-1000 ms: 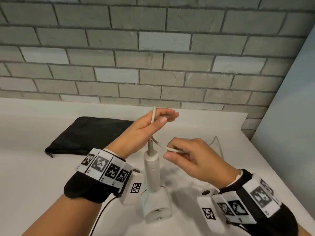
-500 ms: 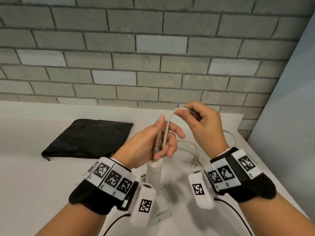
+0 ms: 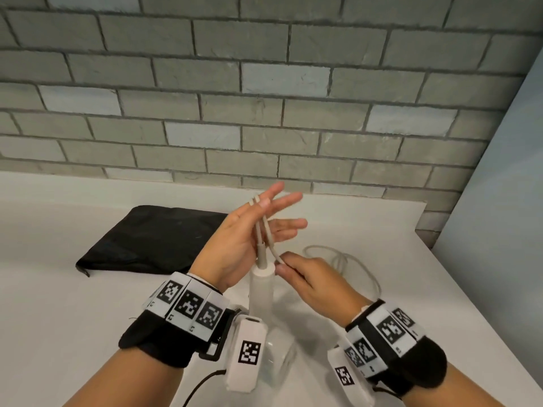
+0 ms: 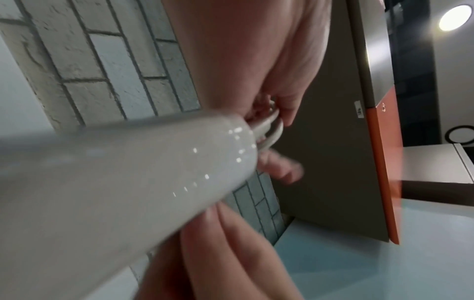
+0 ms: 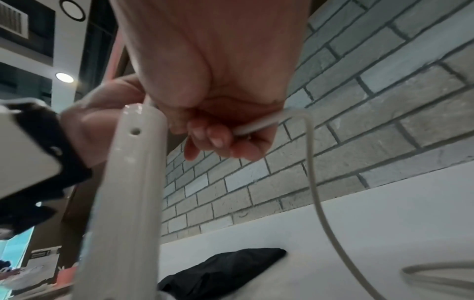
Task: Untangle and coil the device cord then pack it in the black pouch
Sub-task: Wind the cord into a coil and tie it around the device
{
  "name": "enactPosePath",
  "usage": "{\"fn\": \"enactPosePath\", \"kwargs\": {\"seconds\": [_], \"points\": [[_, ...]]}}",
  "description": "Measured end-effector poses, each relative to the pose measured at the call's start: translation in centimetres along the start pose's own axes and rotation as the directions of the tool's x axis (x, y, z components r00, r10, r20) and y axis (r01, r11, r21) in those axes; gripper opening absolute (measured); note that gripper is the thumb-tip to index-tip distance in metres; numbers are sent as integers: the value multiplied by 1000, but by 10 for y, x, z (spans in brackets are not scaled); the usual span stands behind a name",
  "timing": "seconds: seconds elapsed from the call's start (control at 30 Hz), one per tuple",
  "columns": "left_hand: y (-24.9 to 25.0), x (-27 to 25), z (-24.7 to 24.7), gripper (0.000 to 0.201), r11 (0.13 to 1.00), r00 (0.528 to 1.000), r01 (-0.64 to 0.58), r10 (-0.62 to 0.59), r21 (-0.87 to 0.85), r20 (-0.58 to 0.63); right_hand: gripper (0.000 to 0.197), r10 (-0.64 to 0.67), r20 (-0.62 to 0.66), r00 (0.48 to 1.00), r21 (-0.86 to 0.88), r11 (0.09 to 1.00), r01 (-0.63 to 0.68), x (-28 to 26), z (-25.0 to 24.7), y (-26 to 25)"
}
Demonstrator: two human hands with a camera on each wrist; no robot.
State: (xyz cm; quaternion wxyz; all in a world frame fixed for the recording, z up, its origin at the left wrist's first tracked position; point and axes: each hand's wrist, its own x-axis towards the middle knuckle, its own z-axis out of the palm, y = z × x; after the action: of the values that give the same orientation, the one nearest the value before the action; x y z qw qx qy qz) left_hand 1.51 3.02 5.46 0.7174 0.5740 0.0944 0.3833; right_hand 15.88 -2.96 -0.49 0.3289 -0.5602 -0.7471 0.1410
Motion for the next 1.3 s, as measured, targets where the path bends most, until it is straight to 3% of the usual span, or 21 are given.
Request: {"fn": "enactPosePath", "kwargs": {"seconds": [0.1, 0.27, 0.4, 0.5, 0.57, 0.67, 0.8, 0.87, 1.0, 1.07, 1.13, 1.3], "points": [[0, 2, -3, 36, 999, 998, -13, 15, 37, -56, 16, -35, -3, 999, 11, 999, 35, -17, -7, -2], [0, 4, -3, 33, 952, 996, -21, 46, 306, -74, 24, -138, -65, 988, -264, 958, 116, -33, -41, -9], [4, 7, -8, 32, 899, 993, 0, 51, 439, -105, 22, -270, -129, 954, -269, 936, 228, -37, -79, -31], [9, 3, 1, 35, 834, 1000, -27, 26, 551, 8, 19, -328, -202, 923, -225, 933, 282, -31, -98, -51], [11, -1, 10, 40, 790, 996, -44, -16, 611, 92, 18, -347, -324, 880, -250, 929, 275, -20, -105, -58], [11, -8, 19, 39, 831, 976, -10, -113, 557, 186, 21, -291, -499, 816, -195, 955, 221, -2, -105, -57], [4, -12, 23, 29, 896, 953, -14, -122, 443, 278, 36, -150, -585, 797, -56, 988, 144, 23, -94, -39], [1, -12, 23, 26, 950, 963, -5, -79, 311, 256, 34, -89, -537, 839, -46, 996, 77, 30, -81, -25], [-2, -8, 20, 29, 986, 974, 2, -40, 165, 224, 12, 87, -229, 970, 174, 984, -47, 30, -37, -3], [-2, -6, 17, 40, 991, 985, 9, -32, 133, 169, 16, 94, -119, 988, 48, 995, -89, 25, -18, 4], [-1, -3, 10, 38, 996, 996, -10, 3, 91, 85, 27, 75, -58, 995, -125, 989, -82, 17, -6, 9], [-2, 6, -8, 25, 968, 990, -74, 101, 241, -101, 32, 30, 31, 999, -199, 980, -24, -8, 0, 6]]}}
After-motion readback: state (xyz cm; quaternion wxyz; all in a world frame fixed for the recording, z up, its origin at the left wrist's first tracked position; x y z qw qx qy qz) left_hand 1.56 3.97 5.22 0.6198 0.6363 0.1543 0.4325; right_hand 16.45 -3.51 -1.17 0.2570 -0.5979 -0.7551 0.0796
